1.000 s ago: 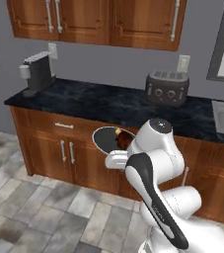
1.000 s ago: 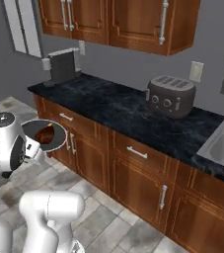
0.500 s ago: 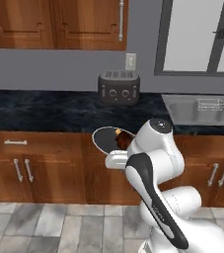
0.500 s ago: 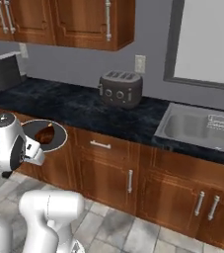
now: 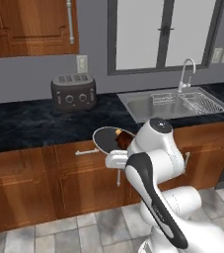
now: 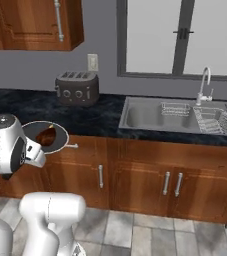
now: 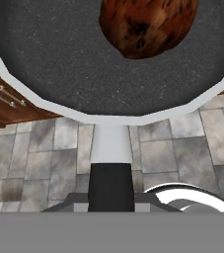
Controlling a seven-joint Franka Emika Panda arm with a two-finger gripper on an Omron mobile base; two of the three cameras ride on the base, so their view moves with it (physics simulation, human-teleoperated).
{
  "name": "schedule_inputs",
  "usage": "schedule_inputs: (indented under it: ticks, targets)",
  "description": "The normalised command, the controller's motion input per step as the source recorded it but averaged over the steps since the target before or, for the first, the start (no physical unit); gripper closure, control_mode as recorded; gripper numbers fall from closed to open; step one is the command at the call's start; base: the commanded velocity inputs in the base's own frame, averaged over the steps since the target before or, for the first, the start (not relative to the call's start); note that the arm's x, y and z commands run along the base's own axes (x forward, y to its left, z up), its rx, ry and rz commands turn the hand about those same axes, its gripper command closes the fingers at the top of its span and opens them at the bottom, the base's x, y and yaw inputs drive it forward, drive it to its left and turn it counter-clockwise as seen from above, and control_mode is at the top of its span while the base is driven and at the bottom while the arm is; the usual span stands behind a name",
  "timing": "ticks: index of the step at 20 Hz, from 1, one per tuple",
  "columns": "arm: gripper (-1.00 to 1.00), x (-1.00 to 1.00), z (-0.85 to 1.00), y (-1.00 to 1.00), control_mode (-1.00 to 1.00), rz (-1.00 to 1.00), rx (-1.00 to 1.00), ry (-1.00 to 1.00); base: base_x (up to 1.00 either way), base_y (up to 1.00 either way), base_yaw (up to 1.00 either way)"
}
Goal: Pick up the pan with the steak in it and place it on the dining table. Then place the steak on the plate.
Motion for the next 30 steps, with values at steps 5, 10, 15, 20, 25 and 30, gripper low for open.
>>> schedule_inputs:
  ticks: [5, 10, 15, 20, 25, 30]
  targets:
    - [1.0, 0.0, 0.0, 0.0, 1.0, 0.0, 0.0, 0.0, 0.0, 0.0, -0.06]
    - [1.0, 0.0, 0.0, 0.0, 1.0, 0.0, 0.0, 0.0, 0.0, 0.0, -0.02]
    - [1.0, 0.0, 0.0, 0.0, 1.0, 0.0, 0.0, 0.0, 0.0, -0.02, -0.46]
    - [1.0, 0.0, 0.0, 0.0, 1.0, 0.0, 0.0, 0.0, 0.03, -0.01, -0.18]
    - [1.0, 0.0, 0.0, 0.0, 1.0, 0.0, 0.0, 0.0, -0.08, -0.02, 0.25]
    - [1.0, 0.0, 0.0, 0.0, 1.0, 0.0, 0.0, 0.0, -0.05, 0.0, 0.5]
